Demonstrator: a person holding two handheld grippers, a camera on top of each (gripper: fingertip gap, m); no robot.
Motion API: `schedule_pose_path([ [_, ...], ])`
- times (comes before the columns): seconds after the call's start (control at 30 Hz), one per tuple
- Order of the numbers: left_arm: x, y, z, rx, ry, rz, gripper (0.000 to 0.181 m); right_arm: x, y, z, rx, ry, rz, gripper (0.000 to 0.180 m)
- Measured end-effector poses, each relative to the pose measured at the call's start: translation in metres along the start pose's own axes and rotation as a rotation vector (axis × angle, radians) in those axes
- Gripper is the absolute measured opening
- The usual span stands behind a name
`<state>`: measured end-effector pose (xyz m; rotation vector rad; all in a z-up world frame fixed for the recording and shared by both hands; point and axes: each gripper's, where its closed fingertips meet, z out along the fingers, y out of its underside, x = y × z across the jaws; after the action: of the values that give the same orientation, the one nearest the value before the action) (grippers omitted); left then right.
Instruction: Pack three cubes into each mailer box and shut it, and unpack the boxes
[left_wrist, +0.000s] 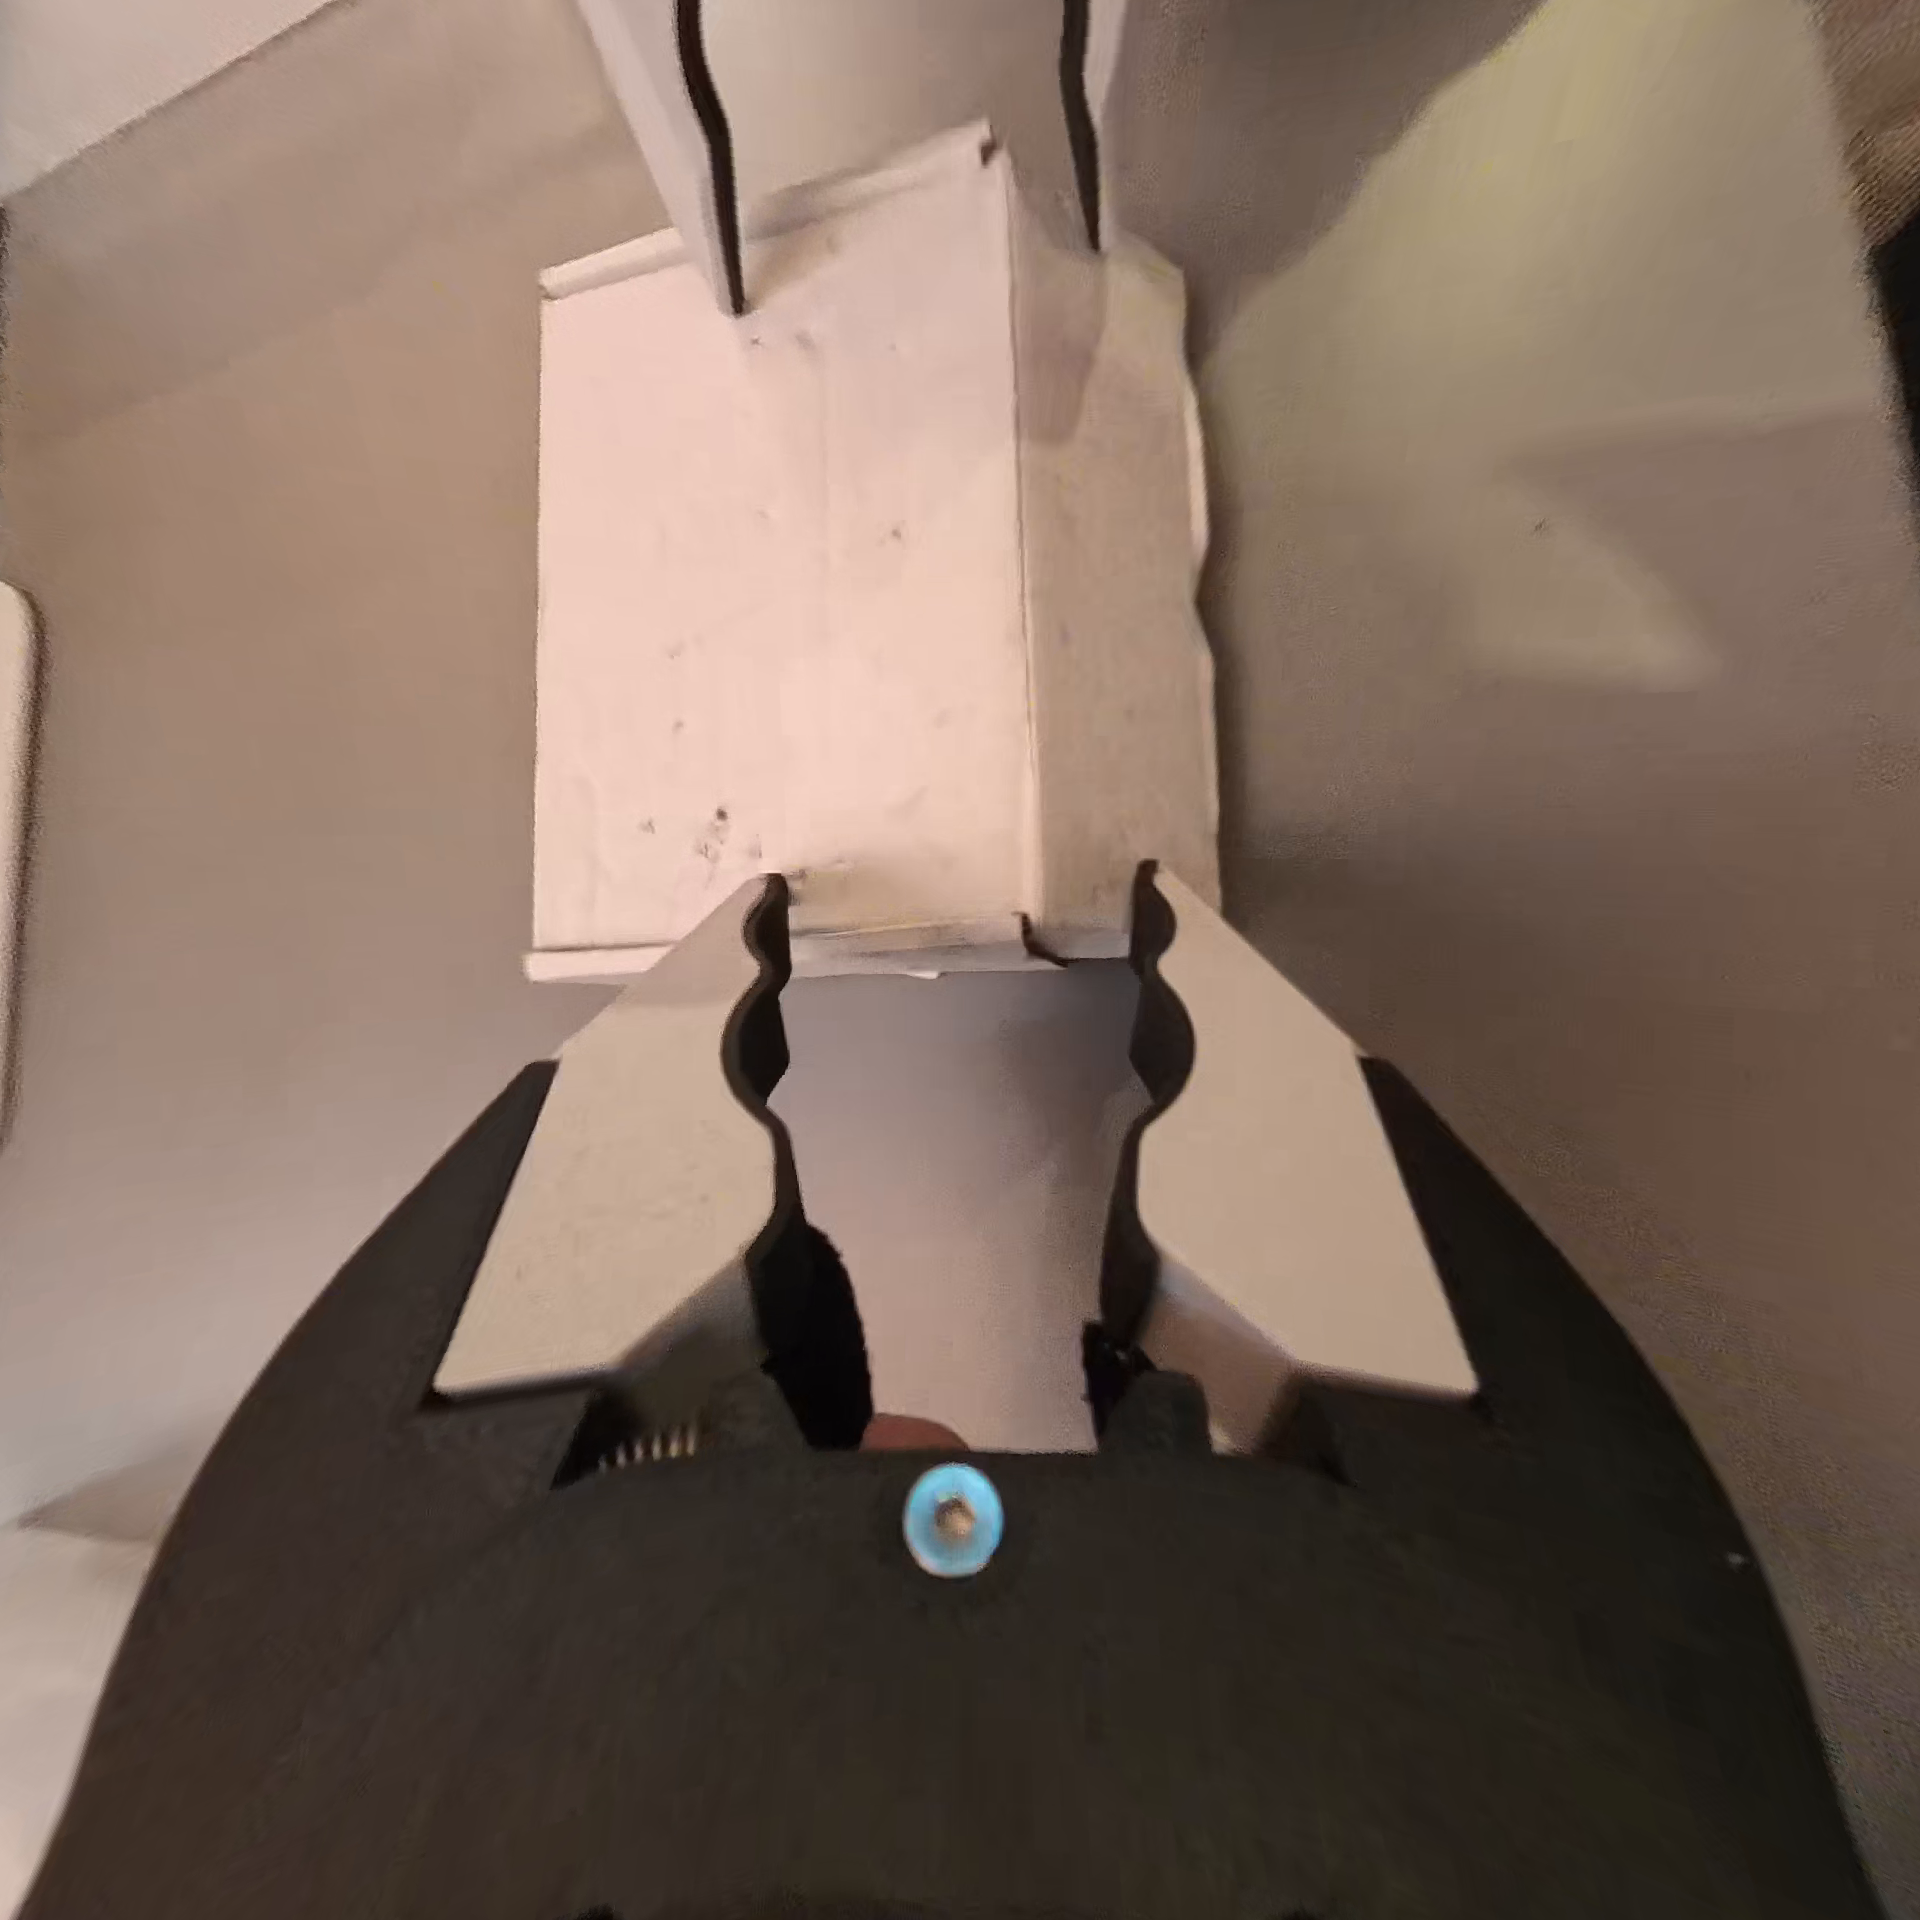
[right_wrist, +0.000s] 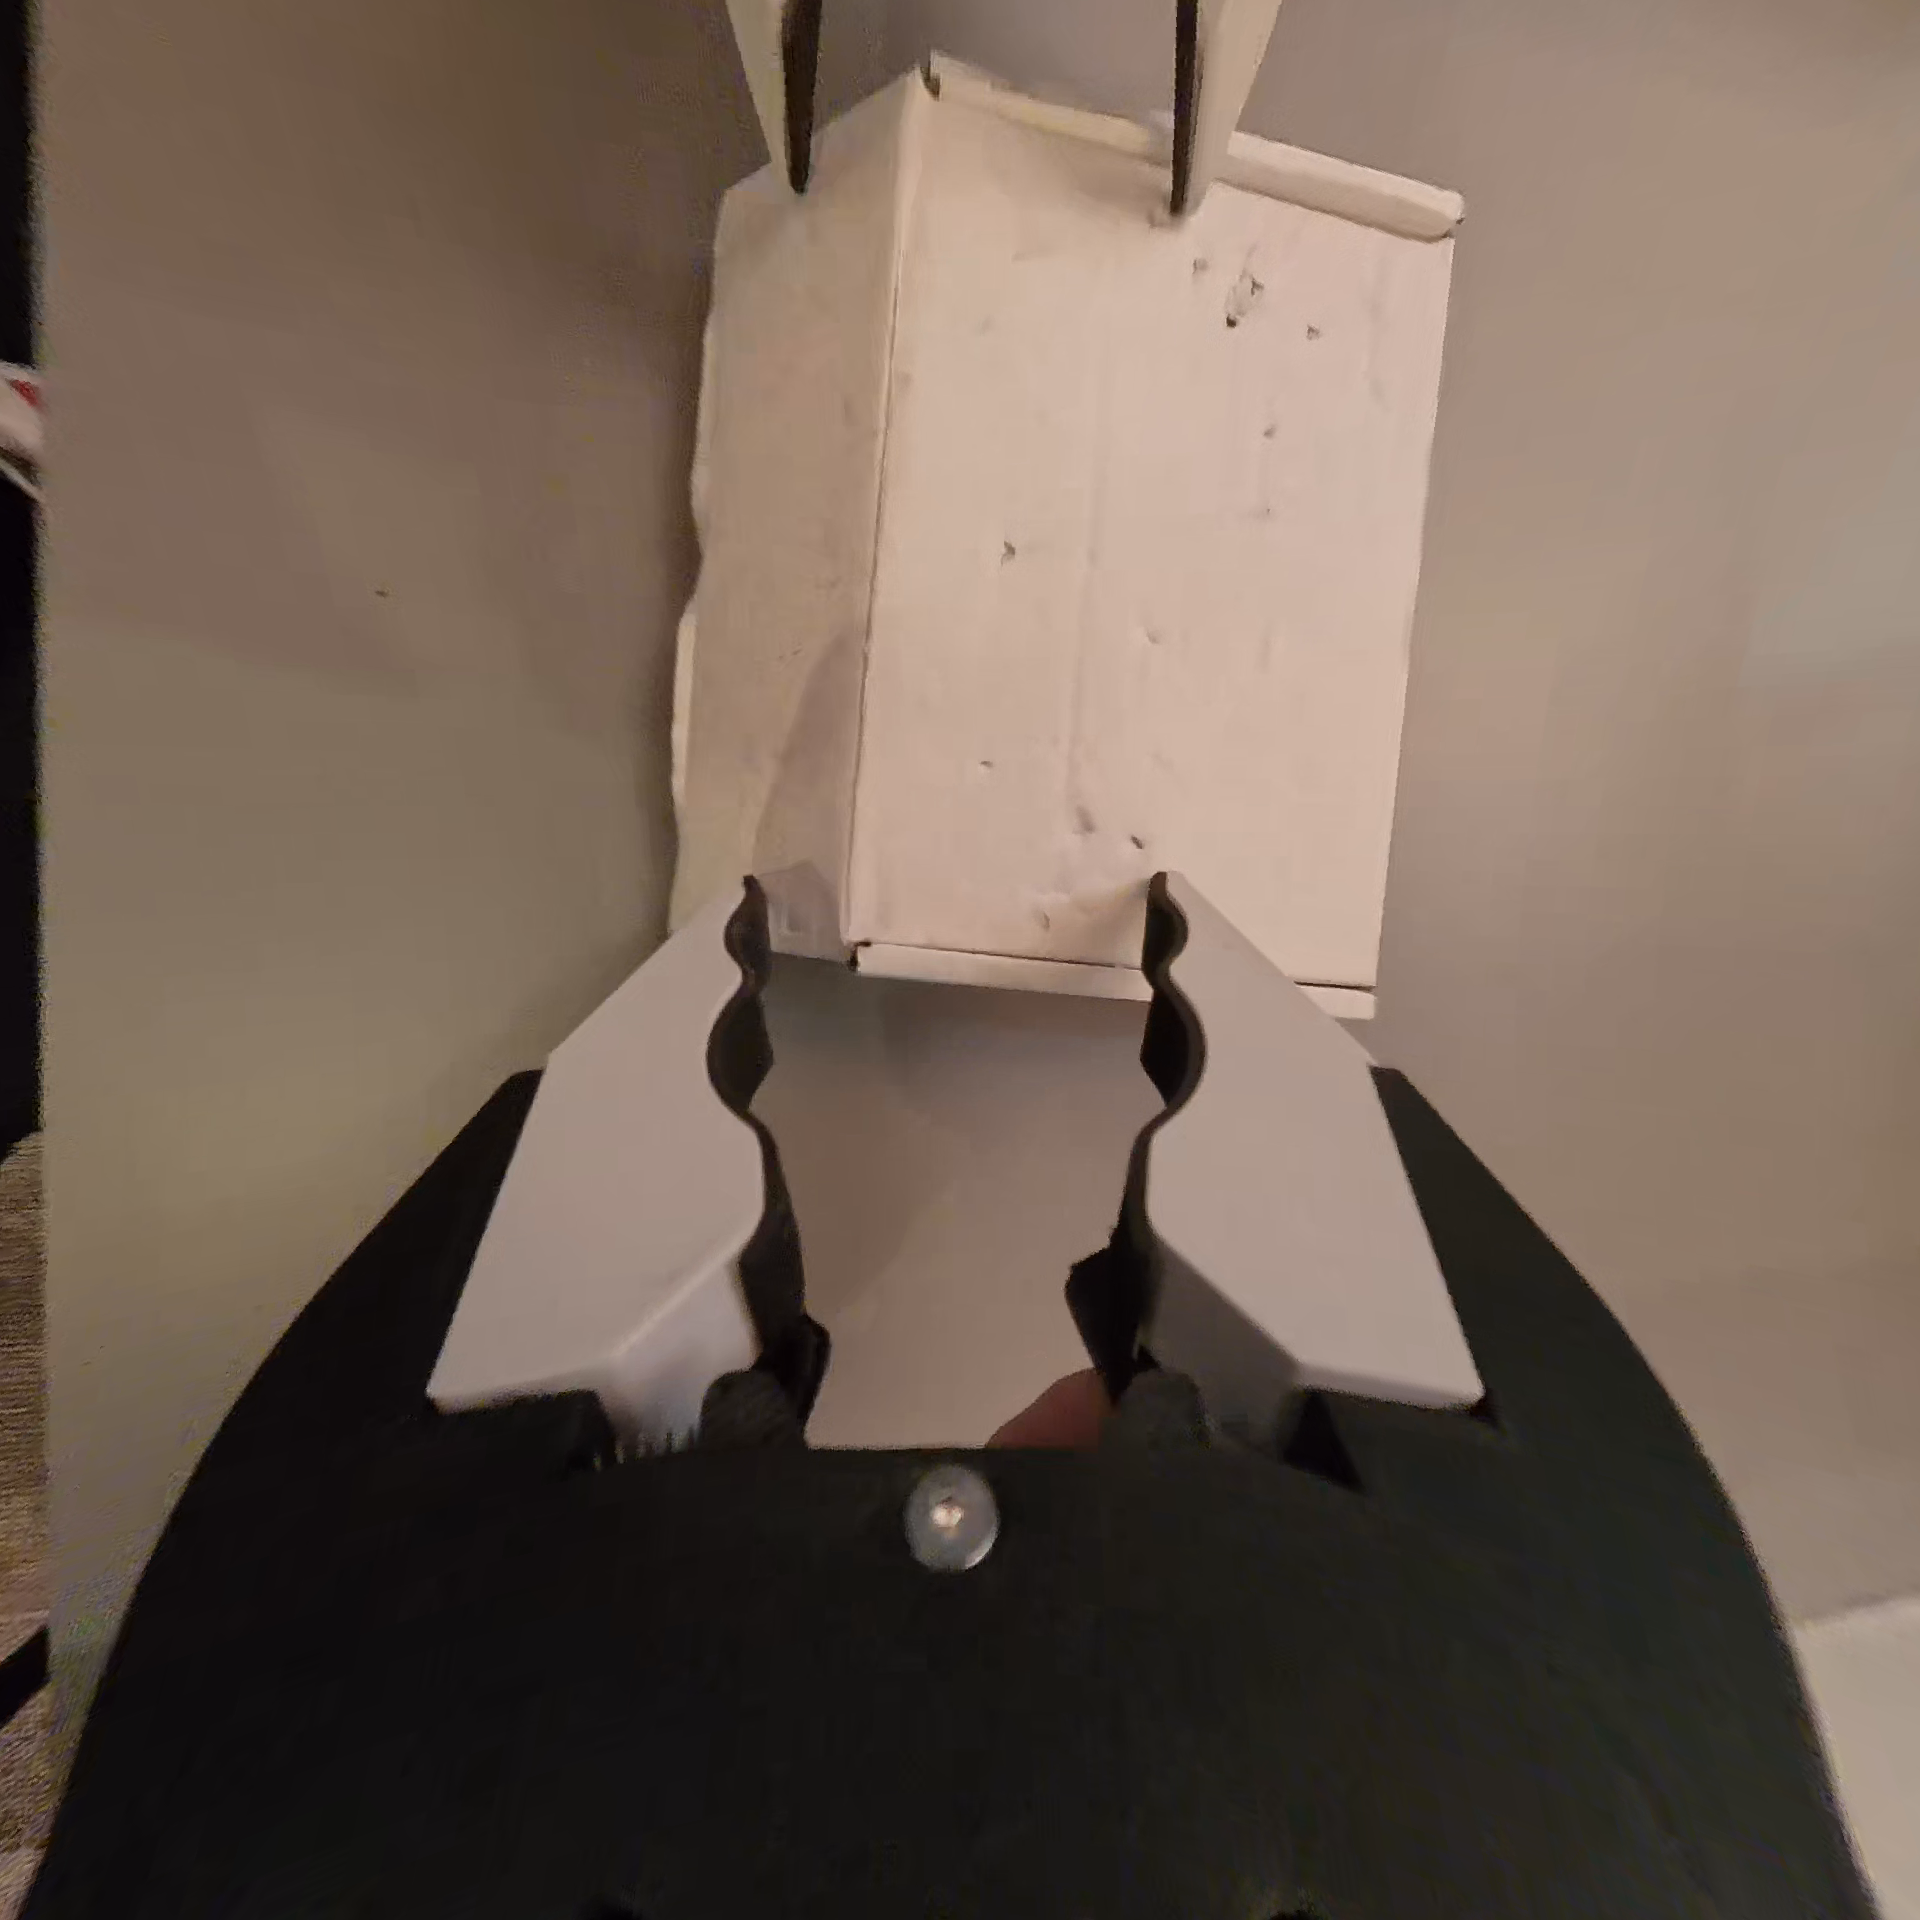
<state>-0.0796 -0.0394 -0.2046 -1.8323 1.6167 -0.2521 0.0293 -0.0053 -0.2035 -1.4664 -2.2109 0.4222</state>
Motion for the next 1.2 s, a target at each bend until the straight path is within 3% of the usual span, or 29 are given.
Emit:
schedule_pose_path([
  [0.27,-0.001,0.002,0.005,-0.006,-0.150,0.119,0.053,0.002,0.002,0.003,-0.054,0.132,-0.084,0.060],
  [0.4,0.003,0.003,0.007,-0.070,-0.168,0.169,0.064,-0.005,0.003,0.006,-0.071,0.142,-0.089,0.076],
  [0.57,-0.005,0.003,0.013,-0.062,-0.327,0.165,0.057,0.015,0.008,0.015,-0.112,0.439,-0.136,0.068],
  [0.67,-0.007,0.003,0.014,-0.087,-0.383,0.176,0.053,0.015,0.008,0.014,-0.109,0.504,-0.163,0.059],
  [0.83,-0.007,0.003,0.013,-0.125,-0.340,0.207,0.055,0.015,0.000,0.010,-0.046,0.395,-0.047,0.063],
  [0.9,-0.007,0.002,0.013,-0.127,-0.343,0.204,0.056,0.024,-0.006,0.002,-0.033,0.360,0.012,0.096],
  [0.97,-0.007,0.001,0.015,-0.117,-0.345,0.201,0.056,0.031,-0.011,0.002,-0.063,0.308,0.008,0.110],
  [1.07,-0.007,-0.003,0.017,-0.092,-0.339,0.177,0.055,0.038,-0.028,0.018,-0.073,0.189,0.032,0.114],
  [1.2,-0.008,-0.007,0.019,-0.066,-0.334,0.163,0.055,0.044,-0.023,0.052,-0.246,0.080,0.005,0.127],
])
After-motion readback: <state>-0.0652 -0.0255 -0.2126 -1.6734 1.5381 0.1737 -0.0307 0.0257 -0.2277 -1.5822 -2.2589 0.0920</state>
